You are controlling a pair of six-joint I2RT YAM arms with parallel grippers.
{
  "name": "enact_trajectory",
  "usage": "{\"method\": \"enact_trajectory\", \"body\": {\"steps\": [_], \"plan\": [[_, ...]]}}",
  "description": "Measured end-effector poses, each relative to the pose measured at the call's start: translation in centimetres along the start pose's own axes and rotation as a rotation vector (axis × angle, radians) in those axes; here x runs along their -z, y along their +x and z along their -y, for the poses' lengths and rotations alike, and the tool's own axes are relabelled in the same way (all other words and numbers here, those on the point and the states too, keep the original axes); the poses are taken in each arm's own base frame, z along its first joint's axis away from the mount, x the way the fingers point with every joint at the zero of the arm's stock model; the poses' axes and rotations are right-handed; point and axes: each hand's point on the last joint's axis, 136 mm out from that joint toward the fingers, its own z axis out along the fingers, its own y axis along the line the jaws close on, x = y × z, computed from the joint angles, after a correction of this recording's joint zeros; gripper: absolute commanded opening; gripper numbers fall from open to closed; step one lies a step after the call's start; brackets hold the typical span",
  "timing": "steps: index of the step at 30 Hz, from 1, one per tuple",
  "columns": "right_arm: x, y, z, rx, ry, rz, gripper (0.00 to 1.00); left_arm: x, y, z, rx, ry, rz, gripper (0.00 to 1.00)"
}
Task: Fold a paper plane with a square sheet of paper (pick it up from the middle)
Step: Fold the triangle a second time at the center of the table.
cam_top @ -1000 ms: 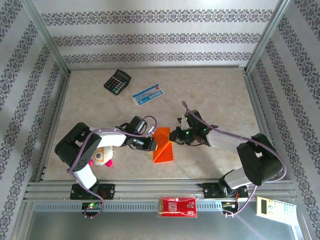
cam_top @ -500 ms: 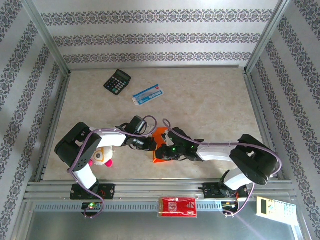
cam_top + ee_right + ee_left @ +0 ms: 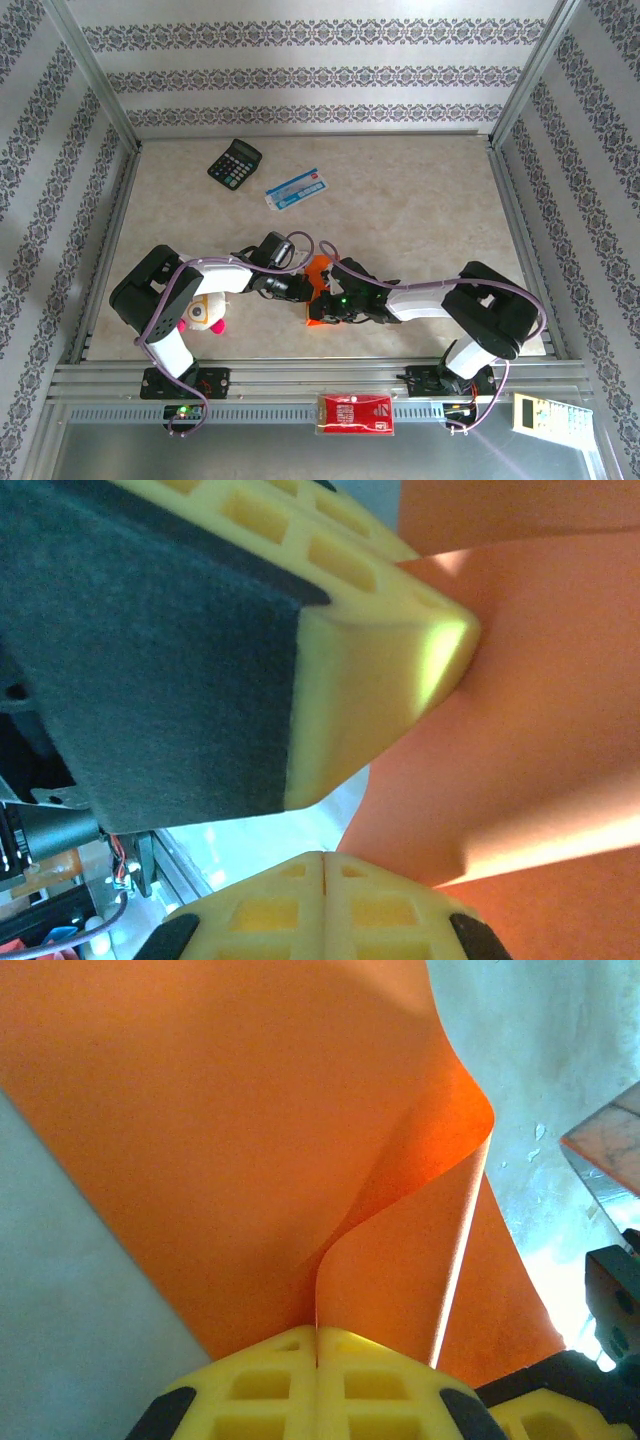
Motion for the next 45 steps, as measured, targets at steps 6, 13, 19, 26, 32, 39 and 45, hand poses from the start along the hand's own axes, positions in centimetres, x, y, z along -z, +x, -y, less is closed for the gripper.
{"method": "enact_trajectory", "body": {"steps": [6,13,19,26,32,39,45], "plan": [[-0.4,0.1,0.7,-0.01,0.015,-0.01,0.0,0.0,0.0,0.0,0.0,0.0,0.0,0.0],[-0.8,0.2,1.1,-0.015,0.024,-0.015,0.0,0.0,0.0,0.0,0.0,0.0,0.0,0.0],[-0.8,0.2,1.0,-0.013,0.019,-0.018,0.0,0.0,0.0,0.0,0.0,0.002,-0.001,0.0],[-0.4,0.3,0.3,-0.004,0.009,-0.016,0.0,0.0,0.0,0.0,0.001,0.002,-0.002,0.0],[-0.6,0.6,-0.7,0.018,-0.006,-0.026,0.0,0.0,0.0,0.0,0.001,0.002,-0.002,0.0],[-1.4,1.0,0.6,-0.001,0.023,-0.05,0.0,0.0,0.0,0.0,0.0,0.002,-0.002,0.0],[-1.4,1.0,0.5,0.001,0.018,-0.05,0.0,0.0,0.0,0.0,-0.004,0.002,-0.002,0.0]]}}
